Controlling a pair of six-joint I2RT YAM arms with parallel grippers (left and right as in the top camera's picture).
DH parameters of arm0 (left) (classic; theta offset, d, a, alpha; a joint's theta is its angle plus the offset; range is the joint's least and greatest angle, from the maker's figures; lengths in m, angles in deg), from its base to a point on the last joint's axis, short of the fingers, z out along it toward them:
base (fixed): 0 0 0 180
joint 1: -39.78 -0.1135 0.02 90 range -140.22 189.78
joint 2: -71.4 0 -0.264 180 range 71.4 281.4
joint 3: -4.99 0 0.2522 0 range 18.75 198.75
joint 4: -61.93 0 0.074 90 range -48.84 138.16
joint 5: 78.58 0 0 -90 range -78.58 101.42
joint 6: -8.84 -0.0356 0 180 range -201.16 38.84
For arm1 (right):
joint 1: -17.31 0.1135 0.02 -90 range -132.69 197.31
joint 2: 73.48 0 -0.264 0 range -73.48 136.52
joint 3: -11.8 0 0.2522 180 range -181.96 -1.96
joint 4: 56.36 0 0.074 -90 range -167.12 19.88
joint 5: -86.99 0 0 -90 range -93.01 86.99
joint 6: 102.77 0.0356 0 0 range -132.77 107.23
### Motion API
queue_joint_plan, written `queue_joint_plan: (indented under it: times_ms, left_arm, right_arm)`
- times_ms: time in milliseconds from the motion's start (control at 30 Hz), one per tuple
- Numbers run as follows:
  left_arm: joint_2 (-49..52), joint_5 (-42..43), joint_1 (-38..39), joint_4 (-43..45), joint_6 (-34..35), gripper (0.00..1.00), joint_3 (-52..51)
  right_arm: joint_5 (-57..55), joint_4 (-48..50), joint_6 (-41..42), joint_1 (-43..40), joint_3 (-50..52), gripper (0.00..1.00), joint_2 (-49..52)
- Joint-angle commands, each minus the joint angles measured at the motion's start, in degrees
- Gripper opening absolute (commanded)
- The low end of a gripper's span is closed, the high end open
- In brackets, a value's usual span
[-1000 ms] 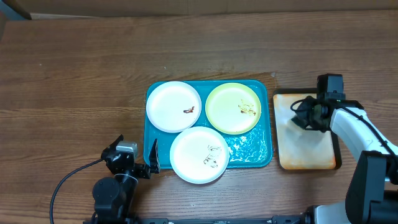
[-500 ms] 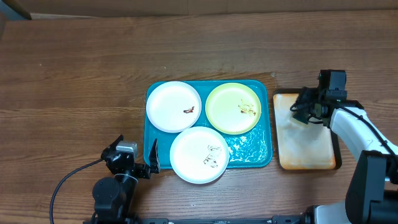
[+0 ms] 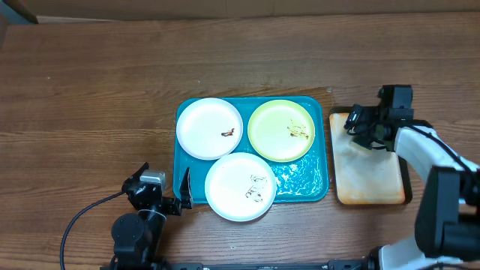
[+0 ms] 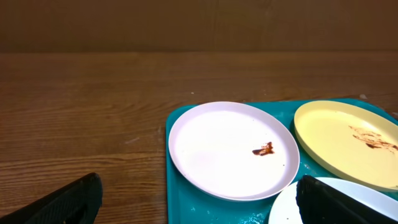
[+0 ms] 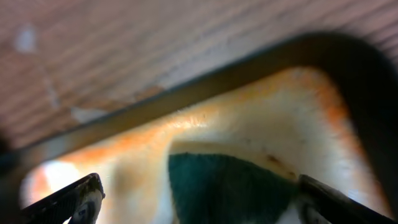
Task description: Clean dirty plates on tray and stack at the side
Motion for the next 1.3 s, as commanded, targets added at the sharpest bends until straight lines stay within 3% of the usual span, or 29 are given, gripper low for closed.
queue_joint_plan:
  times_ms: [0,200,233,267,333,500,667,700,767,1067,1267]
  left_arm:
    - [-0.5,0.3,-0.2,0.2,-0.7,1.00,-0.3]
    - [-0.5,0.3,-0.2,0.2,-0.7,1.00,-0.3]
    - [-0.5,0.3,-0.2,0.2,-0.7,1.00,-0.3]
    - [-0.5,0.3,-0.2,0.2,-0.7,1.00,-0.3]
    - [-0.5,0.3,-0.2,0.2,-0.7,1.00,-0.3]
    - [-0.5,0.3,-0.2,0.2,-0.7,1.00,-0.3]
    - [-0.5,0.3,-0.2,0.2,-0.7,1.00,-0.3]
    - [-0.5,0.3,-0.2,0.2,-0.7,1.00,-0.3]
    - [-0.5,0.3,-0.2,0.2,-0.7,1.00,-0.3]
    - [-0.5,0.3,-0.2,0.2,-0.7,1.00,-0.3]
    - [-0.5,0.3,-0.2,0.2,-0.7,1.00,-0.3]
  right_arm:
    - [1.1,0.9,0.5,-0.1,-0.8,1.00,2.2]
    - [1.1,3.2,0.5,-0.1,-0.9,0.99,2.4]
    - [1.1,3.5,0.5,-0.1,-0.9,0.95,2.4]
    - [1.1,3.7,0.5,-0.1,-0.9,0.85,2.4]
    - [1.1,4.0,0.5,-0.1,-0.9,0.53,2.4]
    - [1.1,4.1,0.5,-0.1,-0.9,0.09,2.4]
    - [0.9,3.8,0.5,-0.1,-0.9,0.04,2.4]
    - [0.9,3.9,0.5,-0.1,-0.9,0.08,2.4]
    - [0.9,3.9,0.5,-0.1,-0.9,1.00,2.4]
    - [-1.6,2.6,1.5,-0.1,-1.2,1.00,2.3]
    - [-3.6,-7.0,4.7,-0.1,-3.1,1.00,-1.9]
